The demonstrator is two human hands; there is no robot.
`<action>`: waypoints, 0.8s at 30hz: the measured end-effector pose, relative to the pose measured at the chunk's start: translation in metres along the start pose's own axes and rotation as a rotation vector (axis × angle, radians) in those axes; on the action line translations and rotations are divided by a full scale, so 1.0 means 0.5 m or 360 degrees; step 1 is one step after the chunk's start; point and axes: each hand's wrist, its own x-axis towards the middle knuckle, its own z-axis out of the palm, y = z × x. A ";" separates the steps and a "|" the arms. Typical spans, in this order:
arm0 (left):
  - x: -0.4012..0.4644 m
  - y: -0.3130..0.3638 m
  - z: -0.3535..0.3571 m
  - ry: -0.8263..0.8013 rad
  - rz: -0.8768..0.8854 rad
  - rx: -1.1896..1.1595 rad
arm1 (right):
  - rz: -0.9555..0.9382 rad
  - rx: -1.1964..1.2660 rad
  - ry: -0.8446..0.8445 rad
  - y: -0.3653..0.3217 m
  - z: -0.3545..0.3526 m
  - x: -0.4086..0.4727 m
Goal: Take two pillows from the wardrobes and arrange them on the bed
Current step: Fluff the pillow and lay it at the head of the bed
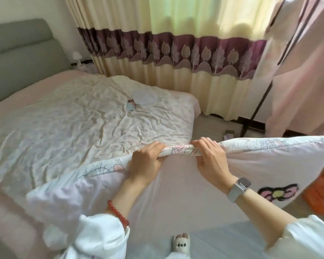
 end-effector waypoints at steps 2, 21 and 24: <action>0.103 0.014 0.087 -0.0064 0.0111 -0.0086 | 0.0129 -0.0055 -0.0030 0.104 -0.007 0.043; 0.904 0.085 0.650 -0.0180 0.0275 -0.0161 | 0.0308 0.0036 -0.0074 0.881 0.015 0.529; 1.010 0.047 0.699 -0.0145 0.0157 -0.0118 | 0.0265 0.0066 -0.0112 0.963 0.054 0.645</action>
